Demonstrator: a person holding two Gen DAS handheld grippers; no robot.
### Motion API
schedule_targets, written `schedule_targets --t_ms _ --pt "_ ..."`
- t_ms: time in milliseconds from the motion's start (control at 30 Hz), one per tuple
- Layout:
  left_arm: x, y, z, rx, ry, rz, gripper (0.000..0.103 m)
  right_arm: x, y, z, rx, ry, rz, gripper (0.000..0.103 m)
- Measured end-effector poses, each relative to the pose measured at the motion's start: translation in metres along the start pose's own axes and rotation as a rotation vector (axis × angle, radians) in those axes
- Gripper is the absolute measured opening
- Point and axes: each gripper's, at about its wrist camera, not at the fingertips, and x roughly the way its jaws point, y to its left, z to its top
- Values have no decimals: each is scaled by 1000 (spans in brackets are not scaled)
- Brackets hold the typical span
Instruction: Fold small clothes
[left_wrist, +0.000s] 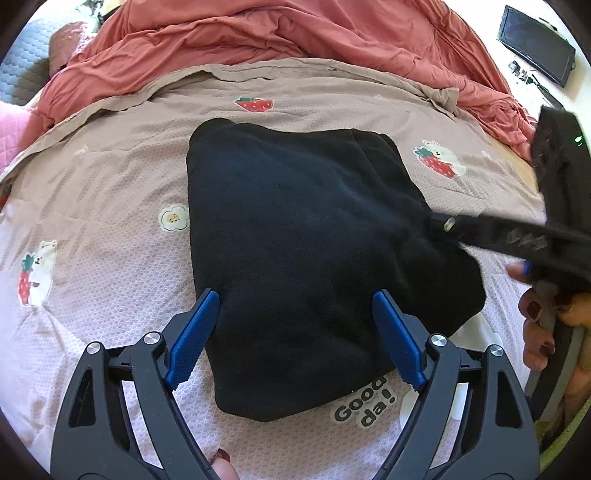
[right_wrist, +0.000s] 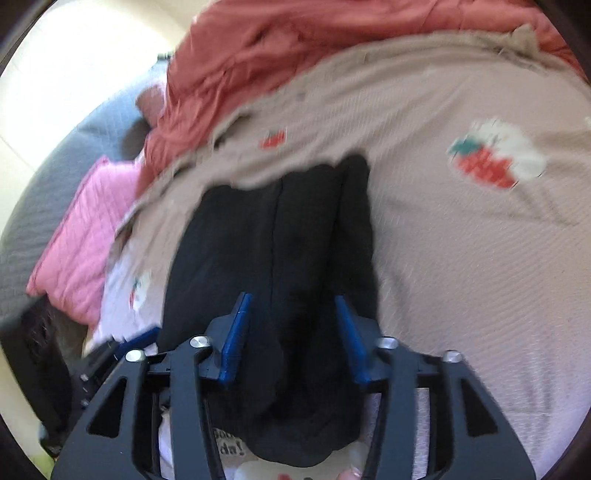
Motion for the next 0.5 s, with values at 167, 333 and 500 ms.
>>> schedule_targets --t_ms 167,333,500 --pt "-8 2 1 -33 -8 -33 77 -32 15 1 -82 -80 -48 11" --pt "-2 -5 -4 12 0 -5 78 -4 19 -9 -200 -11 -256 12" --pt "-1 -5 -5 22 3 4 78 -6 8 -11 -176 -19 -293 27"
